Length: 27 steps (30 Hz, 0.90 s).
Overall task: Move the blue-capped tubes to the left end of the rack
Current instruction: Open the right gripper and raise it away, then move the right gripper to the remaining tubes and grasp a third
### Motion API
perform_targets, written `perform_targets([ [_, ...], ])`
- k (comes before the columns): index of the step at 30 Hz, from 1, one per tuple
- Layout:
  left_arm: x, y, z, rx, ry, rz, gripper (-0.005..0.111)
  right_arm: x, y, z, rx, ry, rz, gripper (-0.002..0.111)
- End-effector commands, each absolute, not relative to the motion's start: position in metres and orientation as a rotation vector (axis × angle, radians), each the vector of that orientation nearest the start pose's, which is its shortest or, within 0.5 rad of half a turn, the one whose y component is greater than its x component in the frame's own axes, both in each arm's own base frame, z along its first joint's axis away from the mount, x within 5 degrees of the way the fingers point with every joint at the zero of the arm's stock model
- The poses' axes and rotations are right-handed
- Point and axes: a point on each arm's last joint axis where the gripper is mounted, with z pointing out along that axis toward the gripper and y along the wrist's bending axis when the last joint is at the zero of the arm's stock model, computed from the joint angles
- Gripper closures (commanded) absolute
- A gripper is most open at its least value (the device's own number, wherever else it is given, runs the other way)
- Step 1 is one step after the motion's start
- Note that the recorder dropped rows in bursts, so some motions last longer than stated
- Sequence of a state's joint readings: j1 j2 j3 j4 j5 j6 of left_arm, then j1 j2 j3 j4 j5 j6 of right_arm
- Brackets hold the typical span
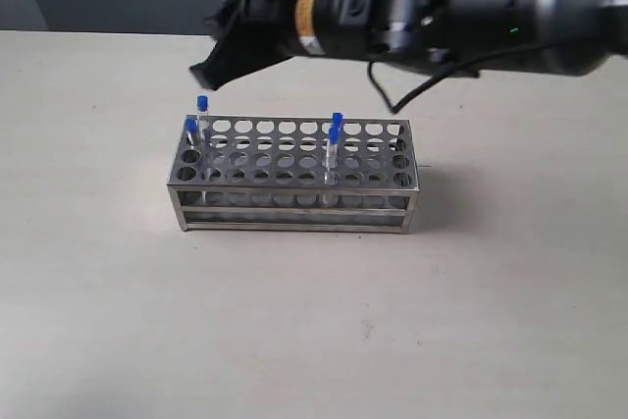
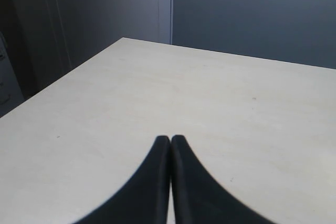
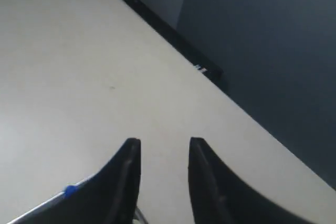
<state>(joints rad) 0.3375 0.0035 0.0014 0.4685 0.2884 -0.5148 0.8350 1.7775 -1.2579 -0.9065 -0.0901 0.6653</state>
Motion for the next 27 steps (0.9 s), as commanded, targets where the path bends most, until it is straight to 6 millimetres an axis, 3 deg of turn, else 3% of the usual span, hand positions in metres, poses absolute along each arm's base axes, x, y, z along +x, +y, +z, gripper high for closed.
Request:
perform_targets([
  [1,0.047,0.029,0.19,-0.445,1.695,0.312,0.106,0.282,0.258,0.269,-0.9,1.744,0.508,0.077],
  [5,0.047,0.029,0.19,-0.445,1.695,0.312,0.106,0.27,0.225,0.235,-0.839,1.833,0.575,0.077],
  [8,0.047,0.029,0.19,-0.445,1.695,0.312,0.106,0.259,0.217,0.21,-0.868,1.904,0.575,0.077],
  [21,0.047,0.029,0.19,-0.447,1.697,0.311,0.106,0.258,0.221,0.159,-0.921,2.01,0.603,0.077],
  [27,0.047,0.029,0.19,-0.447,1.697,0.311,0.106,0.263,0.22,0.149,-0.882,2.035,0.572,0.077],
])
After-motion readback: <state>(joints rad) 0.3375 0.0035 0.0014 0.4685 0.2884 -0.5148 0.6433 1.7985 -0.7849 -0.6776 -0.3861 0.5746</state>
